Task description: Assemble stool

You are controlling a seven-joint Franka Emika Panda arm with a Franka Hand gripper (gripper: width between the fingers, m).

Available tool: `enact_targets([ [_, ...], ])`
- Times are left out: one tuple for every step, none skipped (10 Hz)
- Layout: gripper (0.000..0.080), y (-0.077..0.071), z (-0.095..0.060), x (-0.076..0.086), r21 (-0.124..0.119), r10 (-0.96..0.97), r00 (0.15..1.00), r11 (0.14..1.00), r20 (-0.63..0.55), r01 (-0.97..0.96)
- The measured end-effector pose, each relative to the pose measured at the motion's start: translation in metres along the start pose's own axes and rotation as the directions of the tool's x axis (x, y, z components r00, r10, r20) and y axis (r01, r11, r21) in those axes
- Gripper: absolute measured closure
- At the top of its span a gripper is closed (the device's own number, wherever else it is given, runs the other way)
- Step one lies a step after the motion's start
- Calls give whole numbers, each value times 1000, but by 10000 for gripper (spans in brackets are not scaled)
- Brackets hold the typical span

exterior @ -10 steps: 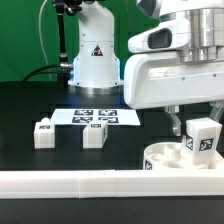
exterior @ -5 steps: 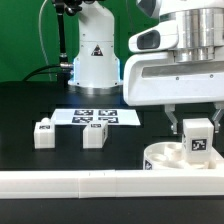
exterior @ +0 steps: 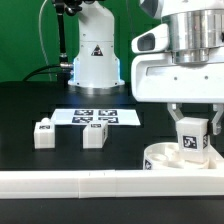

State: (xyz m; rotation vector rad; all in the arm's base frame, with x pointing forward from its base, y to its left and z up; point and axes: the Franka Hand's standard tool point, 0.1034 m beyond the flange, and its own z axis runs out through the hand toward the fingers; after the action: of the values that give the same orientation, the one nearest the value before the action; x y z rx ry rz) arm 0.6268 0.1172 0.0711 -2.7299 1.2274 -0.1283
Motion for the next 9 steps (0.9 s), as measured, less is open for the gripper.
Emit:
enact_targets([
  [458, -1, 0, -1, 9, 103, 995, 995, 13, -103],
  [458, -1, 1, -2, 13, 200, 979, 980, 23, -201],
  [458, -1, 2, -2, 17, 308, 951, 951, 35, -309],
  [459, -2, 2, -2, 17, 368, 929, 929, 41, -369],
  [459, -3, 2, -4, 16, 401, 915, 916, 43, -402],
  [459, -4, 2, -6, 12, 496, 867, 868, 54, -497],
  [459, -5, 2, -7, 8, 556, 829, 830, 62, -557],
  [459, -4, 2, -7, 5, 581, 811, 813, 63, -582],
  [459, -4, 3, -7, 6, 645, 761, 763, 69, -647],
])
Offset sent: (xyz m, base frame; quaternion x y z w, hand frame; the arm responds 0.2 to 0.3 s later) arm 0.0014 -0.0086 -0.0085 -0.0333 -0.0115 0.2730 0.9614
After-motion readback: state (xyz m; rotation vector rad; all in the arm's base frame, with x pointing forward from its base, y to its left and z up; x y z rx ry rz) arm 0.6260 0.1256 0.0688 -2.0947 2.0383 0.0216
